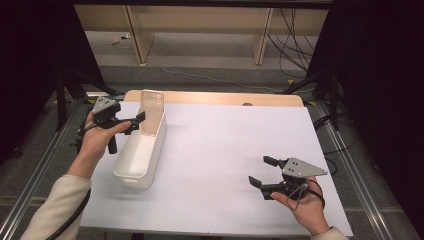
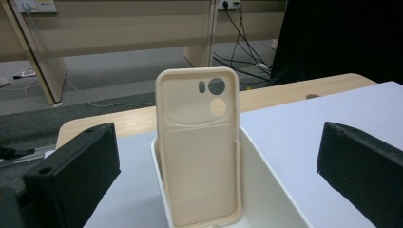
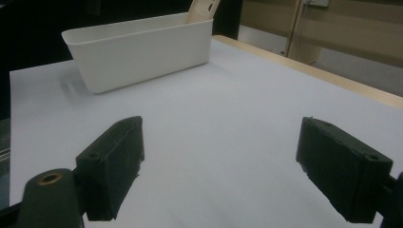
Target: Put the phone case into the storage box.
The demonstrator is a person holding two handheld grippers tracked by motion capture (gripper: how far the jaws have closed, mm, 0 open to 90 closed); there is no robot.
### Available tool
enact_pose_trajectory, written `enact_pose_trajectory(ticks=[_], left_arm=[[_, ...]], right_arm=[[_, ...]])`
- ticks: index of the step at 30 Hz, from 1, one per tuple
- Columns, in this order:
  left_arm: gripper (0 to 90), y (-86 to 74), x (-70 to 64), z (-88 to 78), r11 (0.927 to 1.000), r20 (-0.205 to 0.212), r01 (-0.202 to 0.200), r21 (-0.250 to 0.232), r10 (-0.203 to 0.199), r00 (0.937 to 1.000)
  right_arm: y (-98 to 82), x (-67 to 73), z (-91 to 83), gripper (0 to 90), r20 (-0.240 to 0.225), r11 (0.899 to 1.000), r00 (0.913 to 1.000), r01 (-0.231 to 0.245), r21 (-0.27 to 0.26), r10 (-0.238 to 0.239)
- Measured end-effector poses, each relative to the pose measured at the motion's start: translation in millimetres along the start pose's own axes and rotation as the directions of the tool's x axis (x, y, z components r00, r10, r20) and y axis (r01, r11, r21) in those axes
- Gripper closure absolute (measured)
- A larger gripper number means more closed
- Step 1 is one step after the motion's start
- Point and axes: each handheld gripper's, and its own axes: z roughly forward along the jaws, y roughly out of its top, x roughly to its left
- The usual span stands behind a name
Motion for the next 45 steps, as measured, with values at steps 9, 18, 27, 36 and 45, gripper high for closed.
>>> enact_pose_trajectory(ticks=[9,18,27,36,45], left_arm=[[0.0,9.5,1.2,-10.8,0.9512,0.062,-0.309,-0.005,0.308,0.9493],[0.0,10.3,-12.7,-13.0,0.931,0.116,-0.364,-0.023,0.365,0.924],[0.3,7.3,-28.0,-25.2,0.9337,0.128,-0.355,-0.047,0.358,0.9249],[1.5,1.2,-49.3,-35.8,0.9322,0.146,-0.356,-0.068,0.362,0.9208],[1.9,-8.3,-71.6,-41.0,0.9337,0.186,-0.348,-0.085,0.358,0.9151]], right_arm=[[1.1,-0.4,-0.9,17.3,0.002,1.0,0.9999,0.017,0.001,-0.017],[0.9,-1.3,-0.6,17.3,0.001,1.0,0.9999,0.016,-0.012,-0.016],[1.7,-0.4,-1.6,17.2,0.0,1.0,0.9999,0.01,-0.007,-0.01],[2.5,-0.5,-2.9,17.2,0.001,1.0,1.0,0.008,-0.001,-0.008],[2.7,-1.7,-4.0,17.2,0.0,1.0,0.9999,0.015,-0.012,-0.015]])
